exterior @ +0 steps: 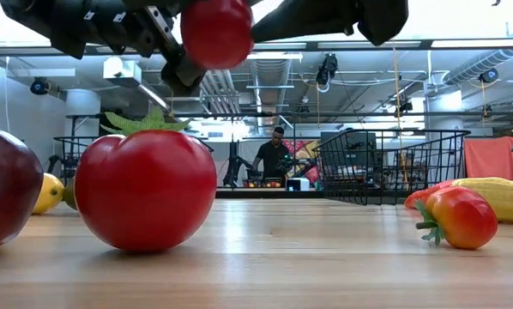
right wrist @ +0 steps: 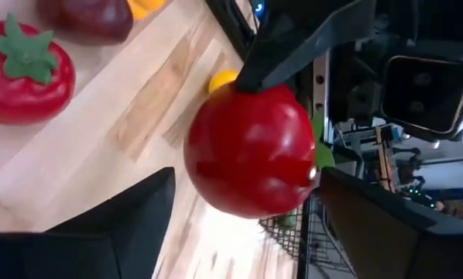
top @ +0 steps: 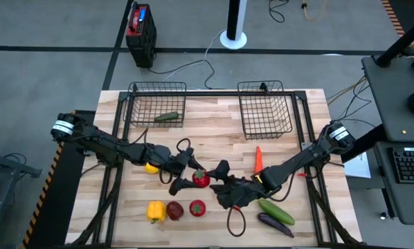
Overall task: Sort produce into baskets
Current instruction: Put the top red tomato into the right black wire basket
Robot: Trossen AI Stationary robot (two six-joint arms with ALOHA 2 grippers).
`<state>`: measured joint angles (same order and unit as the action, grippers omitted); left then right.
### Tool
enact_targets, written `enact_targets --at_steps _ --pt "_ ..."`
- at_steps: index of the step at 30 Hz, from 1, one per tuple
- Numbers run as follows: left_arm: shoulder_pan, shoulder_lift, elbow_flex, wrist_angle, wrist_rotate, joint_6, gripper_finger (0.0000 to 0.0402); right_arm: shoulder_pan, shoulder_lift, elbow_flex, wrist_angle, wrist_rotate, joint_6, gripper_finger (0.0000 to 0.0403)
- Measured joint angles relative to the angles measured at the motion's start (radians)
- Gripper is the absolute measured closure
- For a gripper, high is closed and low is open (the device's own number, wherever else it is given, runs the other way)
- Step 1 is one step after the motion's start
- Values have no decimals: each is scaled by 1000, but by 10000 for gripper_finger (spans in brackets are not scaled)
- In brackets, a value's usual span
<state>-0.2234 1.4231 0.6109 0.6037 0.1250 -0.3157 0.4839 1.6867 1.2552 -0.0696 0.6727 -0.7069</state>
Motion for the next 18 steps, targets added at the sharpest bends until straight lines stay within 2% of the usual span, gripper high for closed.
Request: enact_targets --at_steps 6,12,18 --pt "0 2 18 12 12 -8 88 -10 0 24 7 -5 -45 85" --pt "-1 3 25 14 16 -8 88 -18 -2 28 38 -77 -89 99" --pt "-1 3 30 8 16 -9 88 -20 -2 28 42 -81 -100 119"
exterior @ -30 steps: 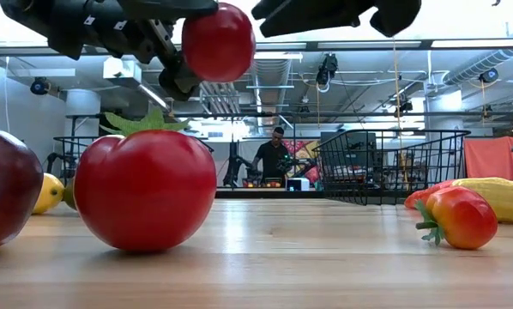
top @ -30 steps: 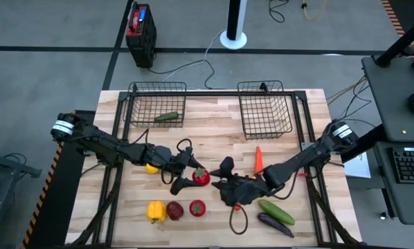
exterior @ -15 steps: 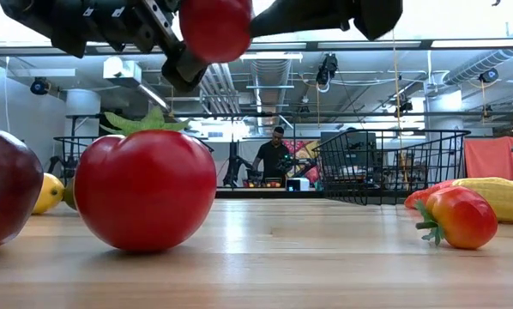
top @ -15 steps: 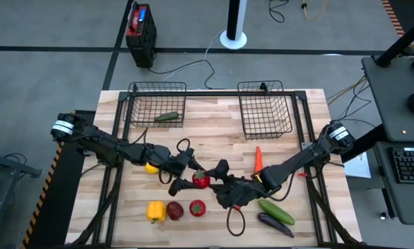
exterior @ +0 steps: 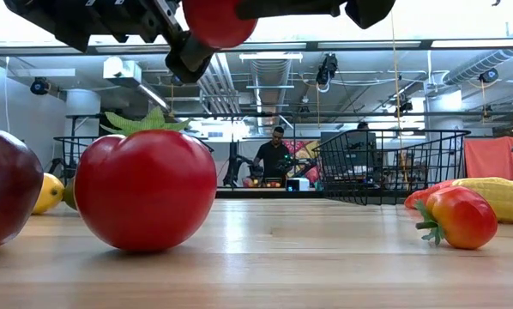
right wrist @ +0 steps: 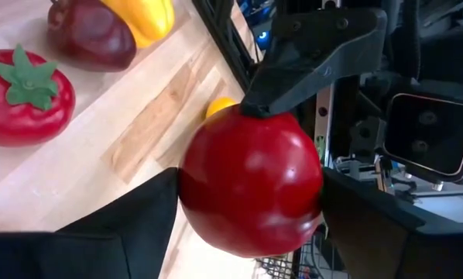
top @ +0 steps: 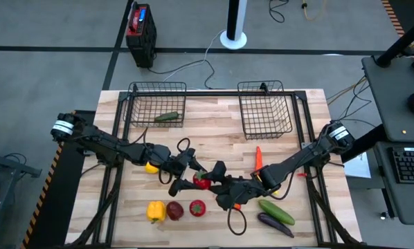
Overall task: Sort produce into baskets
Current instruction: Put the top red tomato into the right black wire basket
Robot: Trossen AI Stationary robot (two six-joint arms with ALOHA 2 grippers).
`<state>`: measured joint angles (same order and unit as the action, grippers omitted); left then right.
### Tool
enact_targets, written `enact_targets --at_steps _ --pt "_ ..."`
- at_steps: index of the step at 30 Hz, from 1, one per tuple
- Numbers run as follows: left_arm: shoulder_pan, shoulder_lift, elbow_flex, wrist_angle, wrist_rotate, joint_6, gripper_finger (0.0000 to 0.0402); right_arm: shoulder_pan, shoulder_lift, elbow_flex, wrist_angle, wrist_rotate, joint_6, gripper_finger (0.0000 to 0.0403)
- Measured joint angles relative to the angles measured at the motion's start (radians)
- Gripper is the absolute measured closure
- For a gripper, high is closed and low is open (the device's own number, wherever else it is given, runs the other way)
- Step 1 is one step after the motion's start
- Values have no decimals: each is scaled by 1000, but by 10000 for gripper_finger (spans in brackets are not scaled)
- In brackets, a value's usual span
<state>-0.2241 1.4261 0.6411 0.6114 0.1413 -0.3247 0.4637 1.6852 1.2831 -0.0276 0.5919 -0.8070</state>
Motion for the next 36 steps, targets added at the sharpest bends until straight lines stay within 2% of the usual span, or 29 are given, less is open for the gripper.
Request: enact_targets --at_steps 7,11,18,26,32,36 --pt "0 0 -1 -1 -2 21 88 -10 0 0 1 -5 -17 151" --pt "0 0 -1 -1 -21 15 83 -11 0 0 -1 -2 -20 151" --pt "1 1 0 6 -58 30 51 -16 -5 3 17 10 -8 151" --pt "2 -1 0 -5 -53 57 40 -20 -13 4 8 15 4 151" --pt "11 -55 0 -139 -80 80 39 -20 -29 4 -27 90 11 151" --pt "19 -119 0 -254 -166 81 39 -19 -51 4 -49 149 18 151"
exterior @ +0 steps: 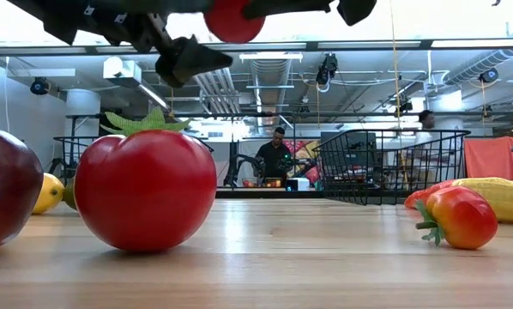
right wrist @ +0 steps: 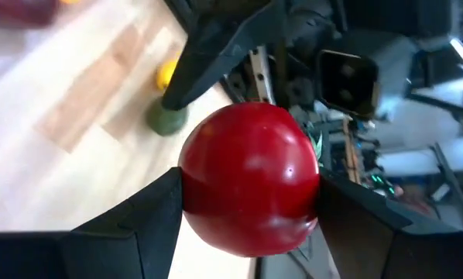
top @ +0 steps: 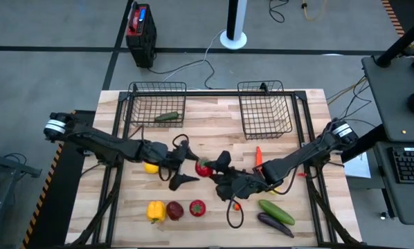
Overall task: Sort produce into baskets
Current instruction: Put the top red tomato into the right black wire basket
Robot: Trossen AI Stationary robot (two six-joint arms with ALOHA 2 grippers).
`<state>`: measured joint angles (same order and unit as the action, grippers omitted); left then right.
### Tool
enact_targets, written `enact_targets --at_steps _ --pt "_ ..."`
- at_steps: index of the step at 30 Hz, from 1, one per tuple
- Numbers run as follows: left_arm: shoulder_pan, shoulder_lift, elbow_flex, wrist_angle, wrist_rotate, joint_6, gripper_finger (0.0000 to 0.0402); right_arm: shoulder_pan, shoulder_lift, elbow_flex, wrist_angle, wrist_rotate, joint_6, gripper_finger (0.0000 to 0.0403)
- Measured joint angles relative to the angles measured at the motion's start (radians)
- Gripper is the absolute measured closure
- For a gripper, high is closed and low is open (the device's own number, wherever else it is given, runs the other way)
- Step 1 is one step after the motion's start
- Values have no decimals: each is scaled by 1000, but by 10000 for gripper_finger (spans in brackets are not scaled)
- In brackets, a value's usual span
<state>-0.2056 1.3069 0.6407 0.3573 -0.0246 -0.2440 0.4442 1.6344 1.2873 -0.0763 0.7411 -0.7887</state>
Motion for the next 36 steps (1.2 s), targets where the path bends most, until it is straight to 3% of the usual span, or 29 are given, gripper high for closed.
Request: enact_targets --at_steps 7,13,17,22,25,28,31,36 --pt "0 -151 0 -173 -228 -23 39 -47 -77 -2 -100 177 89 151" --pt "-3 -238 -1 -225 -310 -63 39 -168 -178 -2 -256 258 245 151" --pt "-3 -252 -2 -247 -315 -89 39 -306 -245 -7 -390 287 439 151" --pt "-3 -235 -2 -260 -316 -91 39 -522 -297 -13 -610 273 810 151" --pt "-3 -221 -2 -260 -317 -91 39 -656 -301 -13 -754 184 1017 151" --pt "-3 -211 -2 -257 -317 -91 39 -788 -289 -14 -850 -43 1163 151" --pt "-3 -202 -2 -253 -318 -91 39 -888 -260 -14 -906 -221 1197 151" --pt "-3 -195 -2 -255 -334 -91 39 -971 -212 -14 -979 -315 1199 151"
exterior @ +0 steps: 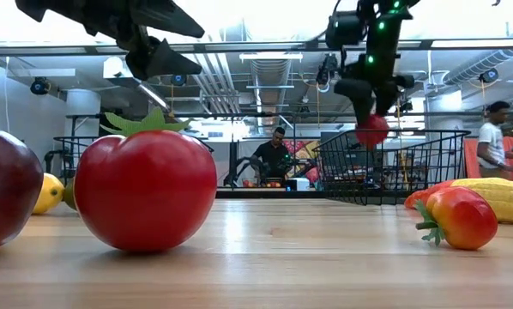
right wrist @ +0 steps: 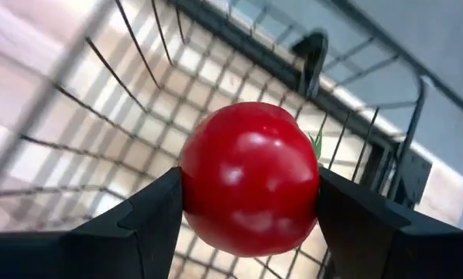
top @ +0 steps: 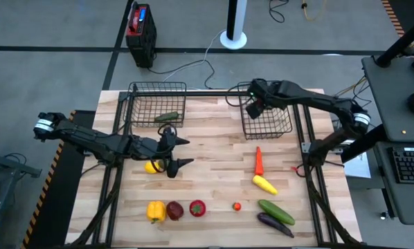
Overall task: Sort produce into baskets
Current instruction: Put the top red tomato into the right black wire basket
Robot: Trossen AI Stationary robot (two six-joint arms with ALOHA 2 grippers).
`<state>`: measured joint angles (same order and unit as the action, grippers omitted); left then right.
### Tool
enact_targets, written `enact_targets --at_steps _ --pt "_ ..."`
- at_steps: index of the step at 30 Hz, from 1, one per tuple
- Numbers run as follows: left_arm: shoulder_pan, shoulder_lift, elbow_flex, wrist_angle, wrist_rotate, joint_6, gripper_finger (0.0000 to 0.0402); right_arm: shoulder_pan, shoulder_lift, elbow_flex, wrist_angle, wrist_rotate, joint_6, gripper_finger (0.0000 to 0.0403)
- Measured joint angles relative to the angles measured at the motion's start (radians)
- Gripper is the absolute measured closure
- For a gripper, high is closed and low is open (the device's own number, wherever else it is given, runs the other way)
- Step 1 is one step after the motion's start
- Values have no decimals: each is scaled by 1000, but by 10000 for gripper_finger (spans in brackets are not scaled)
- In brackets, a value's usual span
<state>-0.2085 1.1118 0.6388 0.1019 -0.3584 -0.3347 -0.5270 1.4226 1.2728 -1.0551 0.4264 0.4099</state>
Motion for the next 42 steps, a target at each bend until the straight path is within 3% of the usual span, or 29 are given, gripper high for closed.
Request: enact_targets --at_steps 8,12,19,31,42 --pt "0 0 0 1 -47 9 39 -51 99 0 -34 -6 -65 151" --pt "0 0 0 1 -52 10 39 -50 149 0 -32 73 -134 151" --pt "0 0 0 1 -52 10 39 -55 208 1 -32 80 -172 151" --pt "0 0 0 1 -52 10 39 -56 215 1 -21 77 -187 147" --pt "0 0 0 -8 -52 10 39 -81 215 1 -3 -3 -202 118"
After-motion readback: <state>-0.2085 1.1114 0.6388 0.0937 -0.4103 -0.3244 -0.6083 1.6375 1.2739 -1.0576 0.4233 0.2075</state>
